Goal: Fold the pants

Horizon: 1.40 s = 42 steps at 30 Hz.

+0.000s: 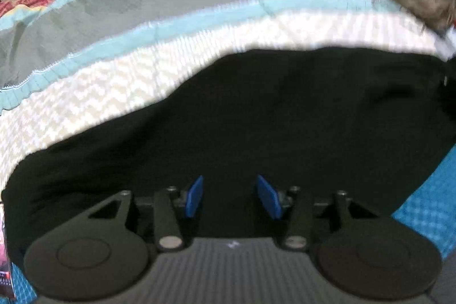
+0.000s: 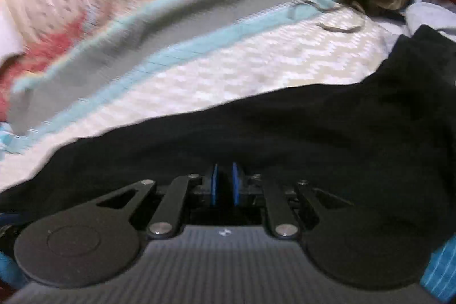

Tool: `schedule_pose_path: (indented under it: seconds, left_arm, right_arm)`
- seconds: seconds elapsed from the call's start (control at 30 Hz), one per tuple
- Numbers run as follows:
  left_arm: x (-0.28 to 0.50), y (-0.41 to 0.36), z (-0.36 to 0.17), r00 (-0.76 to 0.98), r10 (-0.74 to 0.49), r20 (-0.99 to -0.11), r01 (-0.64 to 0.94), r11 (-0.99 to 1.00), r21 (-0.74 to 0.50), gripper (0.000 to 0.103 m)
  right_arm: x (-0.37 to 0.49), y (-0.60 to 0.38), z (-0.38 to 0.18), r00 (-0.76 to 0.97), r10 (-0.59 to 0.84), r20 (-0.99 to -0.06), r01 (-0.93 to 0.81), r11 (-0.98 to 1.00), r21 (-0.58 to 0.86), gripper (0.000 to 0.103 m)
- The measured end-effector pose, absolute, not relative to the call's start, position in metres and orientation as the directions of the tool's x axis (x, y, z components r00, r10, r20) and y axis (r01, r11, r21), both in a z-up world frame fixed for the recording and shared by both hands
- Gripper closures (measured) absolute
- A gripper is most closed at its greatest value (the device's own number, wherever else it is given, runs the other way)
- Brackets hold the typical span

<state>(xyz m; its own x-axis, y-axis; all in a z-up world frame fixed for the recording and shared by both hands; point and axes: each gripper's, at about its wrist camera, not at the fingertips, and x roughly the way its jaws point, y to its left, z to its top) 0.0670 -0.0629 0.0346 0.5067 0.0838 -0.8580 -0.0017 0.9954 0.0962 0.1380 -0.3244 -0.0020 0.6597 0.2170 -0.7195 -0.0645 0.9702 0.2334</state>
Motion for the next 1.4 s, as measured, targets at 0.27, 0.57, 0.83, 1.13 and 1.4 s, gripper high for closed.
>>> schedule_pose_path:
  seconds: [0.27,0.57,0.83,1.13,1.4]
  left_arm:
    - [0.058,-0.077,0.021,0.48,0.166,-0.862,-0.032,0.985,0.172,0.056]
    - [0.052,-0.081,0.025,0.477,0.176,-0.861,-0.051,0.984,0.173,0.056]
    - [0.067,-0.07,0.023,0.474,0.166,-0.865,-0.059,0.986,0.157,0.055]
    - [0.073,-0.055,0.019,0.451,0.136,-0.882,-0.105,0.99,0.099,0.046]
    - [0.071,-0.043,0.013,0.457,0.112,-0.882,-0.135,0.989,0.056,0.039]
  right_arm:
    - [0.147,-0.389,0.019,0.729,-0.009,-0.685,0.225,0.948,0.227,0.096]
    - [0.033,-0.411,0.041,0.846,0.082,-0.526,0.144,0.916,0.374,0.068]
    - [0.003,-0.444,0.02,0.852,-0.001,-0.523,0.3,0.819,0.488,0.058]
    - [-0.013,-0.447,0.0,0.828,-0.015,-0.56,0.365,0.773,0.52,0.05]
    - [-0.02,-0.459,-0.004,0.844,0.009,-0.537,0.36,0.733,0.577,0.05]
